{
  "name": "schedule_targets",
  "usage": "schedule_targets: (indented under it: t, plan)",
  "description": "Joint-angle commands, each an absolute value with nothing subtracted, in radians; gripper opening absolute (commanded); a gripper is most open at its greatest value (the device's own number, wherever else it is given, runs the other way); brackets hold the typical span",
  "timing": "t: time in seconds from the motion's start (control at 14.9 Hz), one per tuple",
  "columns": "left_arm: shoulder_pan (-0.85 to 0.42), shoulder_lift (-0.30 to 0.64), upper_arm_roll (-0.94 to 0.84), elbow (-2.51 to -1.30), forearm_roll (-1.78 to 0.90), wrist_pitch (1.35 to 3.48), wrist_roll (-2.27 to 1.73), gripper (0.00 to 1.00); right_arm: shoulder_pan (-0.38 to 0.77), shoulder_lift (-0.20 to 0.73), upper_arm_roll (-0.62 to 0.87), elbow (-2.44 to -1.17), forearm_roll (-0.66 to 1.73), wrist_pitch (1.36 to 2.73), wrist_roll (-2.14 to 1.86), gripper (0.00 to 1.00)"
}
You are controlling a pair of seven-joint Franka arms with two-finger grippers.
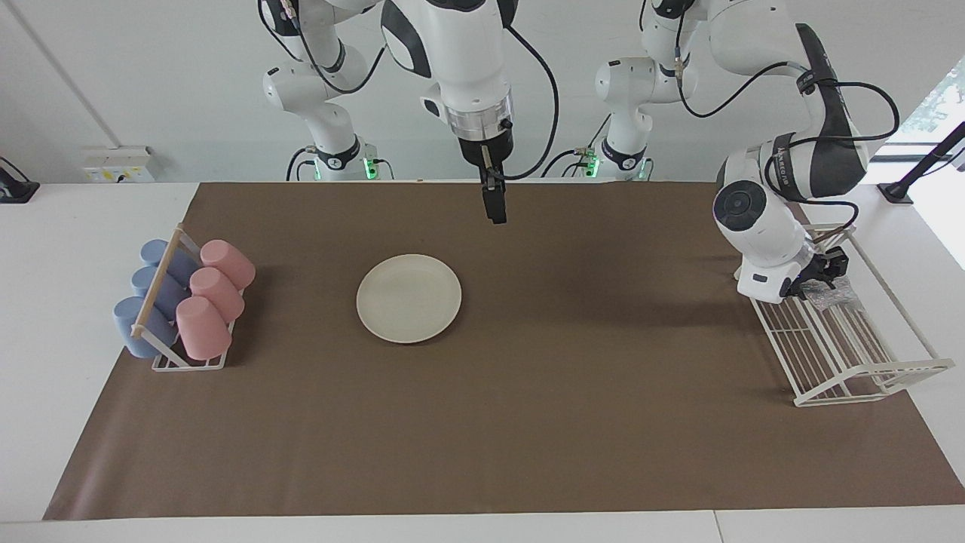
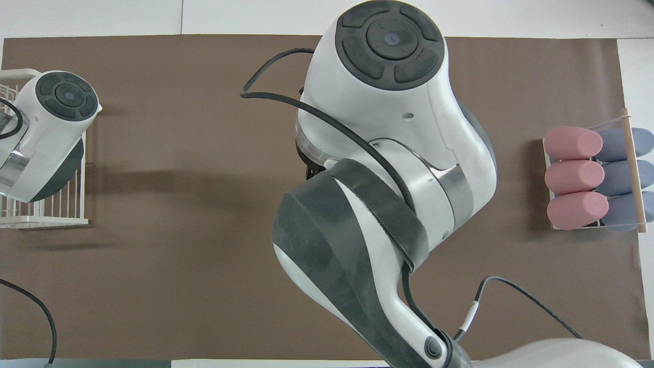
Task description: Wipe plate with sponge
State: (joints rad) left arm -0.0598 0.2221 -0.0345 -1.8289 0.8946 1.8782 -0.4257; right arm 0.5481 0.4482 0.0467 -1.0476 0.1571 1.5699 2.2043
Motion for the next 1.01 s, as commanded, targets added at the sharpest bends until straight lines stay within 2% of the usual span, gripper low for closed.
schedule_targets:
  t: [0.0, 0.27, 0.47, 0.54, 0.74, 0.94]
  plan:
    - [-0.057, 0.213, -0.034, -1.839, 0.908, 1.896, -0.445, 0.00, 0.558, 0.479, 0.052, -0.974, 0.146, 1.545, 2.221, 0.88]
    - [-0.058, 0.209, -0.035, -1.742, 0.829, 1.838, -0.431, 0.00, 0.560, 0.476, 0.048, -0.983, 0.152, 1.584, 2.209, 0.89]
    - [-0.066, 0.209, -0.037, -1.546, 0.572, 1.667, -0.365, 0.00, 0.575, 0.476, 0.049, -1.075, 0.158, 1.742, 2.220, 0.87]
    - [-0.058, 0.204, -0.034, -1.478, 0.443, 1.604, -0.336, 0.00, 0.597, 0.460, 0.048, -1.107, 0.153, 1.750, 2.221, 0.85]
    - [-0.029, 0.192, -0.025, -1.370, 0.131, 1.453, -0.327, 0.00, 0.629, 0.448, 0.043, -1.121, 0.143, 1.720, 2.223, 0.81]
    - [0.058, 0.170, -0.023, -1.364, -0.211, 1.436, -0.327, 0.00, 0.634, 0.442, 0.051, -1.118, 0.030, 1.611, 2.171, 0.81]
